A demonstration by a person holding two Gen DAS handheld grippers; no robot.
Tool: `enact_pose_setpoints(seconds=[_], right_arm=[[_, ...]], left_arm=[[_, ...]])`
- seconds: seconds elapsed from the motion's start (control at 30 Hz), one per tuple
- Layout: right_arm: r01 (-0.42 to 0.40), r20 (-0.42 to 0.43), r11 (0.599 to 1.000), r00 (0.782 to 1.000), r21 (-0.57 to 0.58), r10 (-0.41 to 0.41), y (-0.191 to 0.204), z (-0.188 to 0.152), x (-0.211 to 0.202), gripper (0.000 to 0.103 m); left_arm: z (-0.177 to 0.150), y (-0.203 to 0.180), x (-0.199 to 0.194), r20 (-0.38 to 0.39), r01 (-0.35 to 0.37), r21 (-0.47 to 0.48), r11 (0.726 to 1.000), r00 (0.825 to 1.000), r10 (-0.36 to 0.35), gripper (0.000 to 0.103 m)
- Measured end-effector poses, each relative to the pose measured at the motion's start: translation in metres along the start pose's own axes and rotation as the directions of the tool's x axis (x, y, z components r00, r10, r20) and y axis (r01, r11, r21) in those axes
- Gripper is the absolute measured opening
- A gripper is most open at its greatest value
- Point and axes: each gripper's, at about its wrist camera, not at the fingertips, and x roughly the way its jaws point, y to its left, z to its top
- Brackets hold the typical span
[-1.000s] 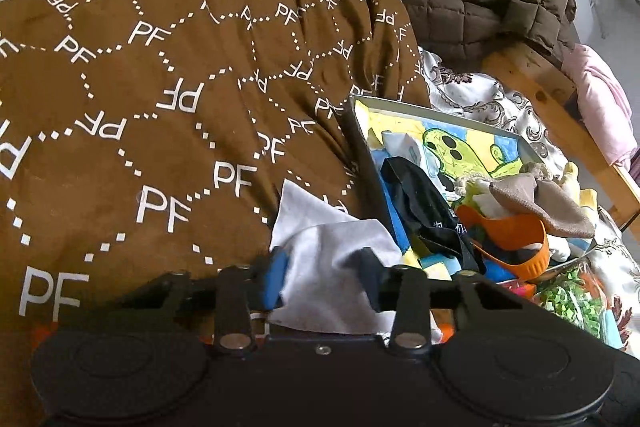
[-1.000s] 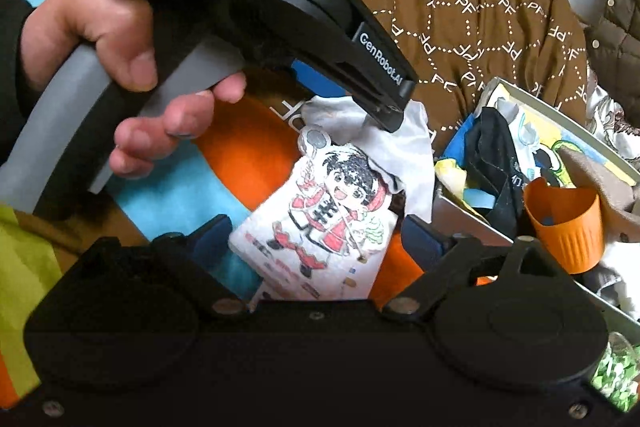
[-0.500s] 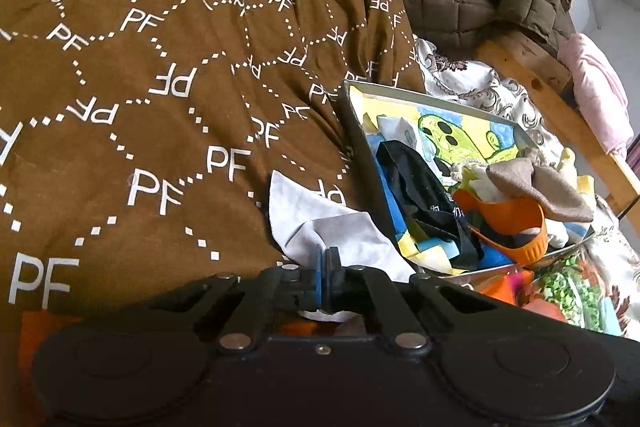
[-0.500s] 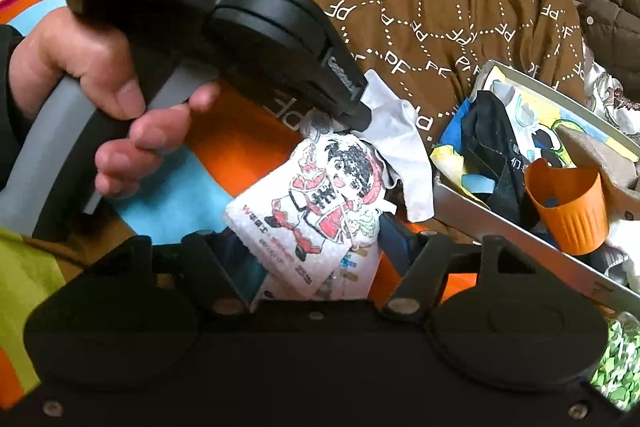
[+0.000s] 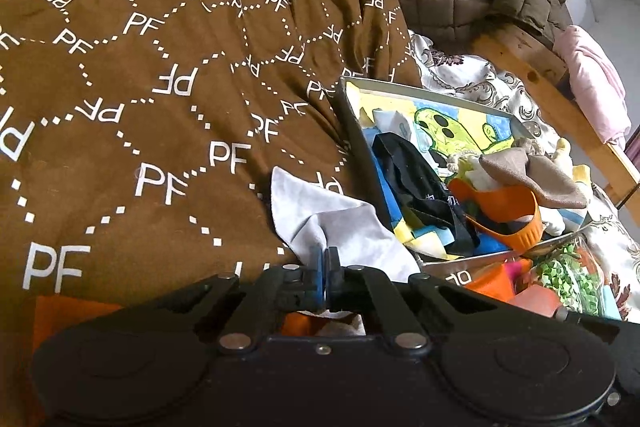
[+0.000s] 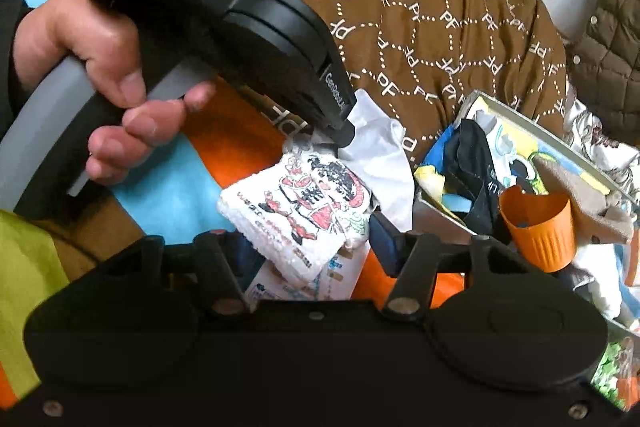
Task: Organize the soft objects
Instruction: 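Grasp the white cloth with the left gripper while the right gripper grasps the cartoon-printed packet, then carry the white cloth and packet over the cartoon tray and open both grippers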
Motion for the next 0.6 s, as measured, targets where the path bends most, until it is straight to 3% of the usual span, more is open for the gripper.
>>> enact_pose_setpoints(seconds=[0.03, 0.23, 0.6], right_arm=[[0.000, 0.003, 1.000, 1.000, -0.011, 0.000, 0.001, 0.001, 0.000, 0.031], [0.001, 0.019, 0.996, 1.000, -0.093, 0.001, 0.015, -0.002, -0.007, 0.011], [0.018, 0.062, 0.994, 0.998, -0.109, -0.011, 0.019, -0.007, -0.033, 0.008]], left_arm=[[0.000, 0.000, -0.001, -0.001, -0.002, -0.002, 1.000, 1.000, 0.002, 0.000], [-0.002, 0.001, -0.004, -0.006, -0.016, -0.008, 1.000, 1.000, 0.016, 0.000], [-0.002, -0.008, -0.014, -0.007, -0.040, 0.026, 0.999, 0.999, 0.041, 0.000]])
